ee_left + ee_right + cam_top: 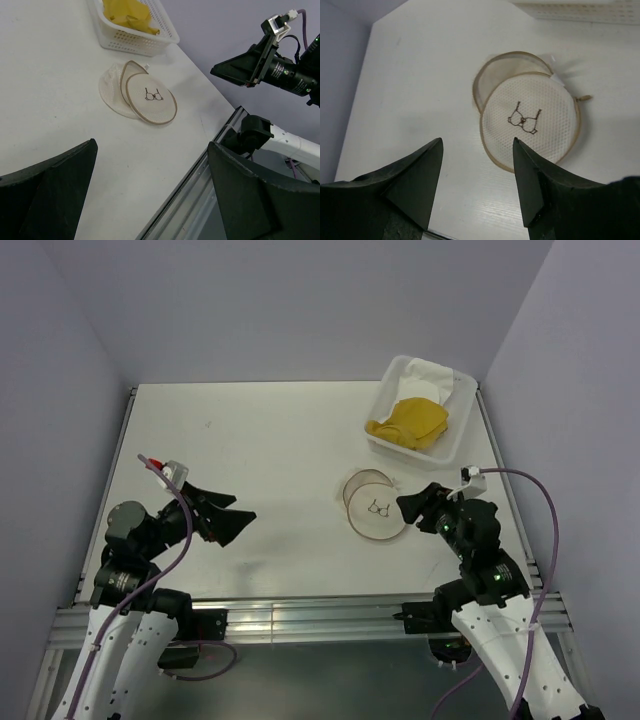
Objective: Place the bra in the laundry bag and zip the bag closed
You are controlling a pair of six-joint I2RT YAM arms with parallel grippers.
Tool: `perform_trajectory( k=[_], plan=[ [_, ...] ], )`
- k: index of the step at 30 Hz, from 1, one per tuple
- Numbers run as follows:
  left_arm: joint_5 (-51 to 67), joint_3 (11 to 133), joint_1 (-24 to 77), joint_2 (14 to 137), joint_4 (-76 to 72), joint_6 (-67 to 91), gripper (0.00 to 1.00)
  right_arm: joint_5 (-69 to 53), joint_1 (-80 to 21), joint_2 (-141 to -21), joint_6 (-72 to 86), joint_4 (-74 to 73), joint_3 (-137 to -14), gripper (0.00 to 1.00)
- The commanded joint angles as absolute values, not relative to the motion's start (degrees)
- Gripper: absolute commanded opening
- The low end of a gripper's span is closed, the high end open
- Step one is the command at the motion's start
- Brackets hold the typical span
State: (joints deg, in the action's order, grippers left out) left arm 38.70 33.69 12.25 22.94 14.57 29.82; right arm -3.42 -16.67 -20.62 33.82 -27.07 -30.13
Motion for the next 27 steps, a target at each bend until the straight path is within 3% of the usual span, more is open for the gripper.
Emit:
perform_trajectory(
  k=[1,5,12,15,18,27],
  plan=[
    [38.1,35.0,12.2,23.6,14.5,29.0,0.99,1.2,-16.4,-23.5,33.4,-28.7,-30.1,0.64],
    [38.7,35.0,12.3,23.1,14.4,28.9,0.99,-4.2,-17.9,-29.0,31.7,-26.6,-29.6,0.62],
    [38.5,33.9,12.3,20.8,13.4,30.1,0.99,2.4,-25.6,-35.5,33.0,-24.2,-28.8,0.60],
    [38.3,33.8,12.3,20.8,13.3,30.1,0.99,8.9,-30.4,-40.4,32.8,-24.5,-30.4,0.44],
    [37.6,33.8,12.3,21.5,13.8,30.1,0.99,14.1,-34.9,-46.3,31.7,-24.7,-32.5,0.35],
    [35.9,33.9,12.2,22.6,14.3,30.2,0.99,17.8,-43.5,-60.7,29.3,-23.5,-35.8,0.48]
  ],
)
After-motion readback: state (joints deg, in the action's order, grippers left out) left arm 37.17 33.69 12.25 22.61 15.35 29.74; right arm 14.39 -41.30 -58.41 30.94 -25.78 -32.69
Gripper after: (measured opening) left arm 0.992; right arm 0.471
